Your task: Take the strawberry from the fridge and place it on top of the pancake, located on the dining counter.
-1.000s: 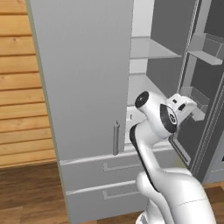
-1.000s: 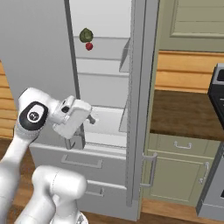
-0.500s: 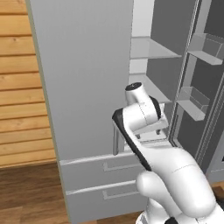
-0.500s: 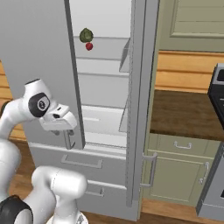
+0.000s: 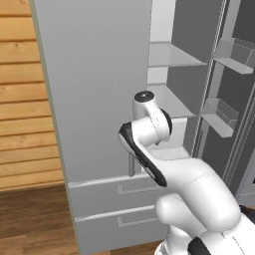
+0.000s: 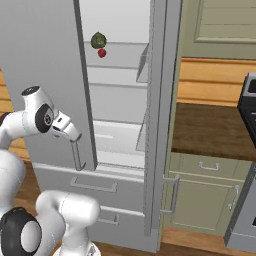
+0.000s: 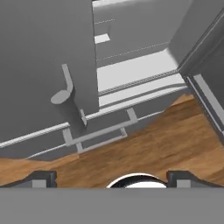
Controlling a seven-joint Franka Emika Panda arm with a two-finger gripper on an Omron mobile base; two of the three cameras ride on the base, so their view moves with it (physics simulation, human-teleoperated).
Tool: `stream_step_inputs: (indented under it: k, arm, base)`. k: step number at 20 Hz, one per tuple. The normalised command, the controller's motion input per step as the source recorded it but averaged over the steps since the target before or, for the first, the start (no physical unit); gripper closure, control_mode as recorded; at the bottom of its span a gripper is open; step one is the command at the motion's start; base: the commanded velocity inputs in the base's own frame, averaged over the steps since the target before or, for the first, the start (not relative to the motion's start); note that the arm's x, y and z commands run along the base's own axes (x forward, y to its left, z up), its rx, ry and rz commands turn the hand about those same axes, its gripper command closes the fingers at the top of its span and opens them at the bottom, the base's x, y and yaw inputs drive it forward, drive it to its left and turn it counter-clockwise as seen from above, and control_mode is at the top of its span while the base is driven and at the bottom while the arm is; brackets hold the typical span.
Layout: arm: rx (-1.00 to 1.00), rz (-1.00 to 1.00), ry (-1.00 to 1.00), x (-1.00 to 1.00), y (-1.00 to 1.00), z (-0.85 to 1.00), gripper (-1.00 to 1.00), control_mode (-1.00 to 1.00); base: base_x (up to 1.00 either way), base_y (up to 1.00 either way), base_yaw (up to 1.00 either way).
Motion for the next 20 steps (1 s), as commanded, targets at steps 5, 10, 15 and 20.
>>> stream_step_inputs:
  k: [5,10,15,20]
  arm:
    - [0.05,0.25,-0.03,0.92,0.00,-0.10,-1.00,-1.00]
    - [0.05,0.22,0.01,0.59,0.22,-0.34,-1.00,-1.00]
    - [0.01,0.05,0.00,0.04,0.19,-0.35,-1.00,-1.00]
    - [0.01,0.00,0.00,0.00,-0.02,-0.13,-1.00,-1.00]
  base:
    - [0.00,0.00,0.00]
    - [0.00,0.00,0.00]
    - [0.00,0.00,0.00]
    - [0.00,0.00,0.00]
